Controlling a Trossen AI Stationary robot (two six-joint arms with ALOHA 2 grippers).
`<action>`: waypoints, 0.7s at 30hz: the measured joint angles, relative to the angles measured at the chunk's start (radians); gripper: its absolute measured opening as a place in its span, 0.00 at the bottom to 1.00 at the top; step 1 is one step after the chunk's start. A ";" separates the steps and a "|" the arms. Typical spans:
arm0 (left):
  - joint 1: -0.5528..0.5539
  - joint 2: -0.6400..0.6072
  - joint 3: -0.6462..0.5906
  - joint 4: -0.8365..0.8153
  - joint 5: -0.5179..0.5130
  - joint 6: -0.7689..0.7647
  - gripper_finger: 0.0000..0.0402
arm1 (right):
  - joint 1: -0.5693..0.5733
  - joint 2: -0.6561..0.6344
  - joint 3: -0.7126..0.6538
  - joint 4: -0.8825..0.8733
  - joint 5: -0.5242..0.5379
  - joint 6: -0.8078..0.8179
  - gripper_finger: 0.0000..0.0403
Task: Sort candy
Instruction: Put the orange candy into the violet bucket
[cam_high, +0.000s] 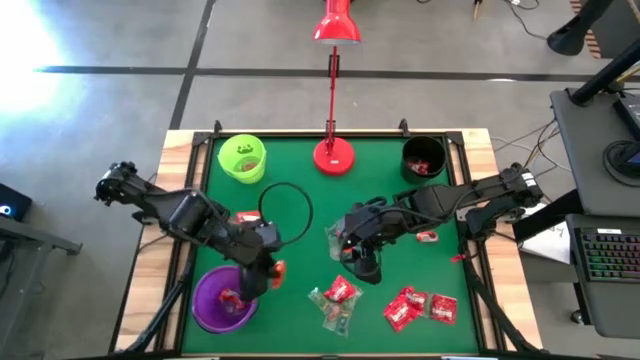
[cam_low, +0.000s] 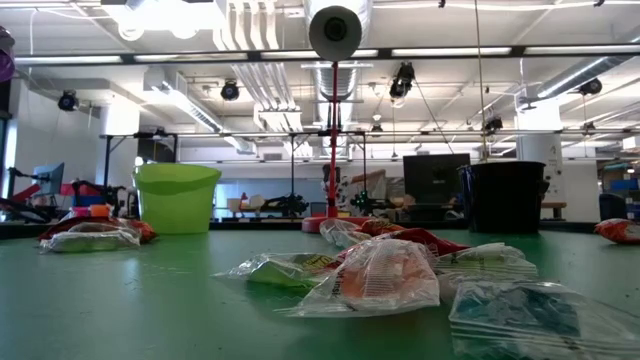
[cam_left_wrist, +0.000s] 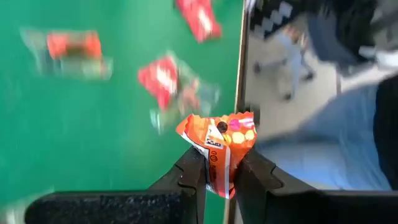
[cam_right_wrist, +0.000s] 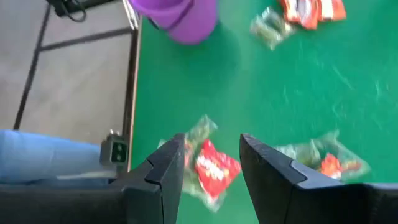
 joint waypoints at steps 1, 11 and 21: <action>-0.015 0.000 0.004 -0.043 0.010 -0.025 0.11 | 0.001 0.000 0.000 -0.015 0.001 0.006 0.36; -0.173 -0.001 0.005 -0.301 0.004 -0.155 0.11 | 0.003 0.002 0.000 -0.027 0.008 0.062 0.35; -0.264 -0.001 -0.089 -0.355 -0.020 -0.173 0.11 | 0.002 0.007 0.000 -0.026 0.118 0.156 0.36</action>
